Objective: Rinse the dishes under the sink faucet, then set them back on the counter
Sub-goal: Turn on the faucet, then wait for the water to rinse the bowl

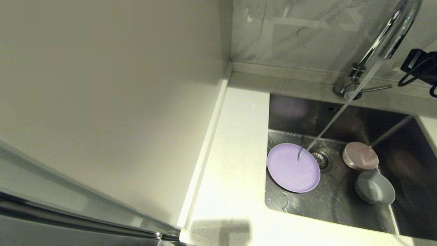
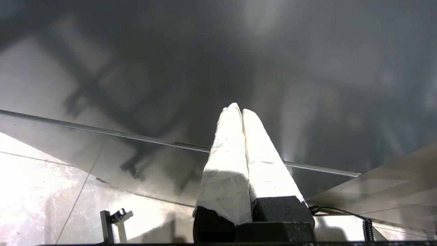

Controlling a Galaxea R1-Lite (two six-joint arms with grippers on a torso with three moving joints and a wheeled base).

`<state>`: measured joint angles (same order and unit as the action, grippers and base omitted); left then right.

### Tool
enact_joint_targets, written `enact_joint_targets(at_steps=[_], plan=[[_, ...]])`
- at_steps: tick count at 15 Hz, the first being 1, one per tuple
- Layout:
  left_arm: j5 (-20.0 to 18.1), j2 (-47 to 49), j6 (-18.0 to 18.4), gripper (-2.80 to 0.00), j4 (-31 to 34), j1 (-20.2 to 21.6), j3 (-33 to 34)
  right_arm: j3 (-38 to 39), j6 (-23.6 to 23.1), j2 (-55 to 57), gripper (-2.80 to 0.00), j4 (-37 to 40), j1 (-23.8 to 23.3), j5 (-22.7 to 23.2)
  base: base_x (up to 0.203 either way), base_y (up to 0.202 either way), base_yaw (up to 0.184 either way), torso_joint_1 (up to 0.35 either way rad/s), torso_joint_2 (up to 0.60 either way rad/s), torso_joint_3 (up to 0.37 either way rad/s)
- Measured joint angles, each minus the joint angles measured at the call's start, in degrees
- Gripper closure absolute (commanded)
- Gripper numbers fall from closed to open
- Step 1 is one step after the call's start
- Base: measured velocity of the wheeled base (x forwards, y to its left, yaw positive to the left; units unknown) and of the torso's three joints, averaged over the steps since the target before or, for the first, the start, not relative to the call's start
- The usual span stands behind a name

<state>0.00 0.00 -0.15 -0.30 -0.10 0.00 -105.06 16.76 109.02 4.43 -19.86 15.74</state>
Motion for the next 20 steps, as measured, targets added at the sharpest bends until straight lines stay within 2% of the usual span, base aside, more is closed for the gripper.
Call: enact_joint_targets(at_steps=[3,5,7,11,13,15,17,20], plan=[[0.0,0.0,-0.01,0.0,-0.02,0.0,0.0,1.12,-0.36,-3.03,0.0,-0.07,-1.1,-0.49,0.0,0.0,0.0,0.0,0.0,0.0],[0.0,0.0,0.01,0.0,-0.02,0.0,0.0,6.05,-2.18,-7.03,0.0,-0.18,-1.65,-2.65,0.0,0.0,0.0,0.0,0.0,0.0],[0.0,0.0,-0.01,0.0,-0.01,0.0,0.0,14.17,-5.58,-12.24,0.0,-0.27,-1.89,-6.79,0.0,0.0,0.0,0.0,0.0,0.0],[-0.02,0.0,0.0,0.0,0.0,0.0,0.0,32.55,-11.79,-26.8,0.0,-0.33,-2.79,-18.92,0.0,0.0,0.0,0.0,0.0,0.0],[0.0,0.0,-0.01,0.0,-0.01,0.0,0.0,40.33,-12.83,-35.09,0.0,-0.4,-3.34,-22.43,0.0,0.0,0.0,0.0,0.0,0.0],[0.0,0.0,0.0,0.0,0.0,0.0,0.0,47.07,-13.17,-43.14,0.0,-0.44,-3.49,-23.8,0.0,0.0,0.0,0.0,0.0,0.0],[0.0,0.0,-0.01,0.0,0.0,0.0,0.0,53.64,-13.6,-51.82,0.0,-0.29,-1.32,-24.31,0.0,0.0,0.0,0.0,0.0,0.0],[0.0,0.0,-0.01,0.0,-0.02,0.0,0.0,62.17,-16.02,-65.1,0.0,1.22,6.93,-25.12,0.0,0.0,0.0,0.0,0.0,0.0]])
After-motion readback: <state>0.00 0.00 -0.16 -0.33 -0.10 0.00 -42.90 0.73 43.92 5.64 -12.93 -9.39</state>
